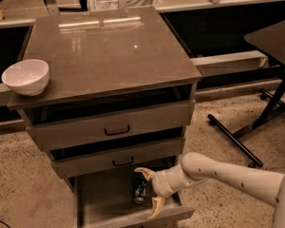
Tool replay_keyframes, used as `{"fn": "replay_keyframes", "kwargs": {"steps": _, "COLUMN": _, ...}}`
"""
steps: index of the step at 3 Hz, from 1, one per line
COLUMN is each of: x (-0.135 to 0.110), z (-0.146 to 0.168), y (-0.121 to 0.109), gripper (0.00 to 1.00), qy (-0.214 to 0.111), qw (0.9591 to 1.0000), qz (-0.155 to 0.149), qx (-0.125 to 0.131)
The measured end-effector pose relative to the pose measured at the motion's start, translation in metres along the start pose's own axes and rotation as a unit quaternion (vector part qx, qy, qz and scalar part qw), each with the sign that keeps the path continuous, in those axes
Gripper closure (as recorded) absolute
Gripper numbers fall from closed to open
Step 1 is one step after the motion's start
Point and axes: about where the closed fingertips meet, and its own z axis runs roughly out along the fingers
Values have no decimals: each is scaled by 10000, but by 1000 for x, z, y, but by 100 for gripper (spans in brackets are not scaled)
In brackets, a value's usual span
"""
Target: Pick pepsi can from bottom drawer and place on counter
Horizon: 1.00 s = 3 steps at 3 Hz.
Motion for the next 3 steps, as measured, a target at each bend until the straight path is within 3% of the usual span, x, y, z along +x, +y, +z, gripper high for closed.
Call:
{"fn": "replay_keyframes", "kwargs": {"steps": 1, "x": 44, "z": 29, "y": -2, "gripper": 0, "qy": -338, "qw": 9982, "qz": 444, "qx": -236}}
{"fn": "replay_keyframes", "kwargs": {"steps": 2, "x": 93, "z": 57, "y": -10, "gripper": 0, "qy": -522, "qw": 9955, "qz": 790, "qx": -99}}
{"fn": "replay_keyframes", "kwargs": {"steps": 3, "x": 126, "z": 68, "y": -17, "gripper": 0, "qy": -426, "qw": 9921, "qz": 1129, "qx": 339}}
